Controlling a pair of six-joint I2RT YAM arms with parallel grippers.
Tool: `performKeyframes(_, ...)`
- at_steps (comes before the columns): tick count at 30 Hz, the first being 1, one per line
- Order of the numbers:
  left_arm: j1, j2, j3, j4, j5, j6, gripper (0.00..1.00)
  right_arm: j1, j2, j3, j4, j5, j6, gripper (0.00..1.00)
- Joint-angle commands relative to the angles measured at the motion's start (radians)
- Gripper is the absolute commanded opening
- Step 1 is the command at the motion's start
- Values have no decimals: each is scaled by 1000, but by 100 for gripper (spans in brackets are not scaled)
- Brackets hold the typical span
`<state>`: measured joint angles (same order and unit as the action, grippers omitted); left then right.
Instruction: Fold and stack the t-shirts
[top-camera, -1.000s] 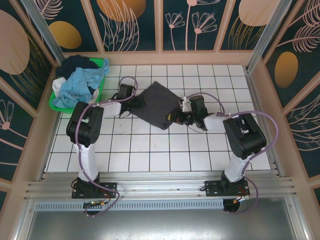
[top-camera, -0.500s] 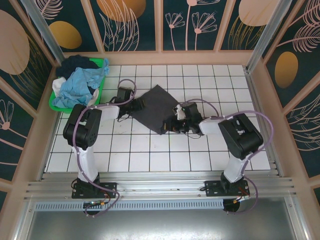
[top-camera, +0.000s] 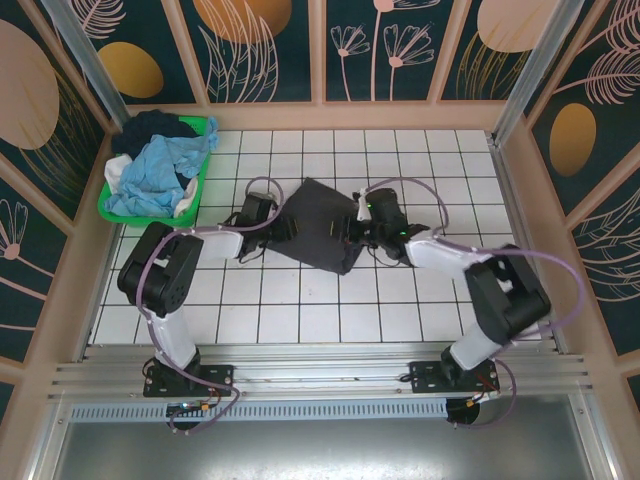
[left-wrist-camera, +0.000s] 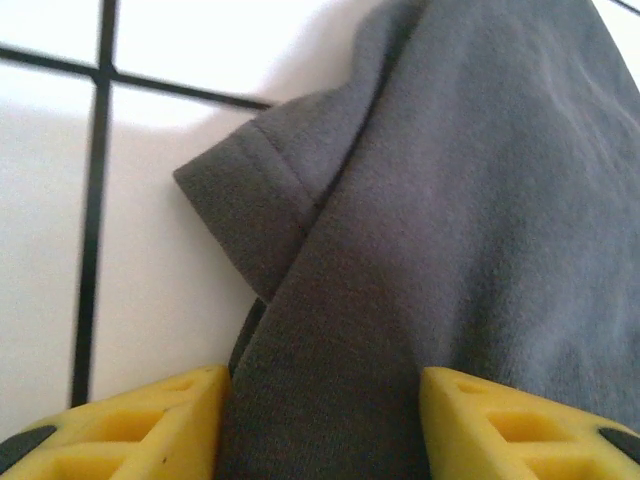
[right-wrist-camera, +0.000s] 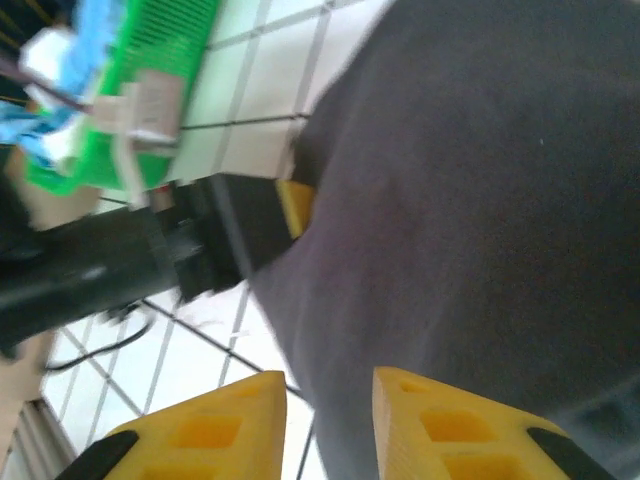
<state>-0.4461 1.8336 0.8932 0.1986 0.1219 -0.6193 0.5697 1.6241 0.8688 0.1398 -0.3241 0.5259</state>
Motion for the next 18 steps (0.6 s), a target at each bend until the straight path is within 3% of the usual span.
performKeyframes(1,-47,-64,-98,-59,-12,-35,53,29,75,16,-60,95,1,25)
performKeyframes(5,-110,-163,-202,-39,-37,-80,54,-17,67,-35,-132,186,-20,22)
performKeyframes(9,-168,-181,-258,7,9,-130,54,-67,-88,-88,-217,280,-37,28)
performKeyframes(14,-188,-274,-302,69,75,-179,62,63,-304,-139,-205,325,-20,34)
performKeyframes(15,-188,-309,-303,64,74,-181,70,95,-321,-150,-178,334,-9,36)
performKeyframes(18,-188,-398,-277,7,29,-155,79,142,-276,-180,-76,285,24,36)
